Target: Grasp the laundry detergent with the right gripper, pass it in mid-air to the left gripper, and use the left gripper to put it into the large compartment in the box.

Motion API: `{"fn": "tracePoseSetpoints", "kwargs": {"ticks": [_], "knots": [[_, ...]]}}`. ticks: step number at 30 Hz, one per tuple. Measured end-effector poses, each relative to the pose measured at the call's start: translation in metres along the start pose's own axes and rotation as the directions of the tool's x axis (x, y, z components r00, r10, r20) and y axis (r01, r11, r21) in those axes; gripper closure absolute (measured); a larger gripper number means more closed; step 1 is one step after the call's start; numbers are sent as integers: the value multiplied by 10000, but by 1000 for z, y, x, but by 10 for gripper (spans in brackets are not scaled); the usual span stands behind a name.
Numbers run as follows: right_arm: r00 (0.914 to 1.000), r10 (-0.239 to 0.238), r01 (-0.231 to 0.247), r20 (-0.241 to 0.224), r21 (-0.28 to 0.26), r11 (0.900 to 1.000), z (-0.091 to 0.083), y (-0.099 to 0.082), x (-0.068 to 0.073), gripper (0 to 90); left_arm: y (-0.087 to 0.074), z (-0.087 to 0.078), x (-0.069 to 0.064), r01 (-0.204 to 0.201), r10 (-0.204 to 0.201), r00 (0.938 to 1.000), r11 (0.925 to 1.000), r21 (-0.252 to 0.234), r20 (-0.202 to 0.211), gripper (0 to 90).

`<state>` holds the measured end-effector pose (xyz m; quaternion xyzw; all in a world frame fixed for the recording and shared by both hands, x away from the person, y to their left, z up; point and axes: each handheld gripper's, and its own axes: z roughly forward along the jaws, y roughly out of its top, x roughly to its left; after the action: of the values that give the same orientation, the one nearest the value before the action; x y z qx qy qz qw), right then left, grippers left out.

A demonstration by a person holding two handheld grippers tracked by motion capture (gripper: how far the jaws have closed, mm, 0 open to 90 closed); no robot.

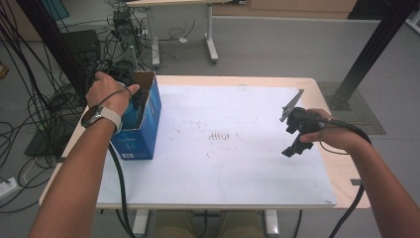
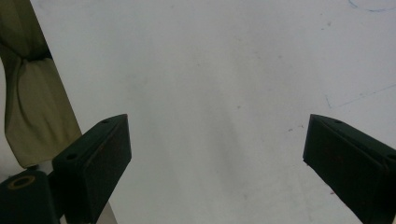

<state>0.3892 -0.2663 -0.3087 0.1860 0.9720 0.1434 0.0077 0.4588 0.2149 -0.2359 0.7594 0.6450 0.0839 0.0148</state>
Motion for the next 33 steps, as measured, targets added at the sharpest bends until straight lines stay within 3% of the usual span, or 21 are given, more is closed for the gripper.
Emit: {"fn": "tracePoseSetpoints", "kwargs": {"ticks": [26, 33], "knots": [[9998, 101, -99, -142, 94, 9999, 7, -1, 1, 78, -5, 34, 0, -221, 217, 9997, 9990, 376, 109, 374], [9998, 97, -96, -148, 86, 9999, 8, 0, 1, 78, -4, 36, 0, -279, 274, 9995, 9989, 368, 131, 374]]}}
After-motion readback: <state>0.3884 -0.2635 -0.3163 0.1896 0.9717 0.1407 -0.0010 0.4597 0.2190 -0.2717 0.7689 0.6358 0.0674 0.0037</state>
